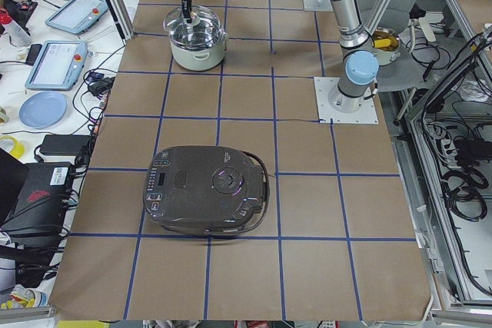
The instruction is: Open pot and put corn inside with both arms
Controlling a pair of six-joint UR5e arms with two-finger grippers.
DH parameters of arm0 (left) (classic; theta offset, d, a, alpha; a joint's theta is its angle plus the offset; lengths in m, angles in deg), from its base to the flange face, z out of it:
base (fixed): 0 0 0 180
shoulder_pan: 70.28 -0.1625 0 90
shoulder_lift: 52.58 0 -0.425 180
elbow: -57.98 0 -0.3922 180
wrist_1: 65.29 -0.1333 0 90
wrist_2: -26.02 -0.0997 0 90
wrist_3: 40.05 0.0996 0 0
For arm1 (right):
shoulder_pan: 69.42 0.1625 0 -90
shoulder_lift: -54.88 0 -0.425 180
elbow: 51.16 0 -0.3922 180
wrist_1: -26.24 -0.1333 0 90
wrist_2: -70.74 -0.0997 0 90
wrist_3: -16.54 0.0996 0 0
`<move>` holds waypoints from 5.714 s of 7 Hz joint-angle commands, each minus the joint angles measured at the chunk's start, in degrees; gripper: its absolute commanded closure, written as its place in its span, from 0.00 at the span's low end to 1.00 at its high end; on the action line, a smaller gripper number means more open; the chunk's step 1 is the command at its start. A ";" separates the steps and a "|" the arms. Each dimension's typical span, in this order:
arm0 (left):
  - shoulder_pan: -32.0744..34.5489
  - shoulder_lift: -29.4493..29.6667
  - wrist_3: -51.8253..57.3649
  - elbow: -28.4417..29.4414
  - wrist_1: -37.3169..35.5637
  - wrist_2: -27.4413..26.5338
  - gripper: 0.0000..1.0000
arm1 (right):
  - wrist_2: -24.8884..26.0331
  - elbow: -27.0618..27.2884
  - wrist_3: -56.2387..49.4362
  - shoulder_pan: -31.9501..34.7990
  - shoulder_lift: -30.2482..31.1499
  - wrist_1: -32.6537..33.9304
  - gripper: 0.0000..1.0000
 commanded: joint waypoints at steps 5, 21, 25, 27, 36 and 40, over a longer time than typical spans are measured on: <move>-24.67 -2.03 34.29 -12.94 -4.81 -6.66 1.00 | 1.04 -1.13 7.56 12.53 10.75 -7.17 0.76; -18.77 -22.34 30.06 -9.14 18.24 -0.33 0.00 | 4.12 -21.63 36.75 45.62 -5.40 -9.81 0.58; -8.71 -23.04 12.00 -5.71 18.84 -0.33 0.00 | 3.25 -21.19 37.80 45.36 -5.05 -10.07 0.00; -6.24 -25.50 11.30 -10.18 16.40 -2.42 0.00 | 3.24 -21.19 36.93 43.78 -2.43 -10.60 0.00; -6.32 -28.06 11.21 -14.77 12.69 -2.53 0.00 | 0.78 4.09 4.97 21.19 34.29 -29.15 0.00; -6.68 -28.15 11.82 -14.77 12.69 -2.53 0.00 | 0.70 5.01 3.08 20.66 37.14 -29.32 0.00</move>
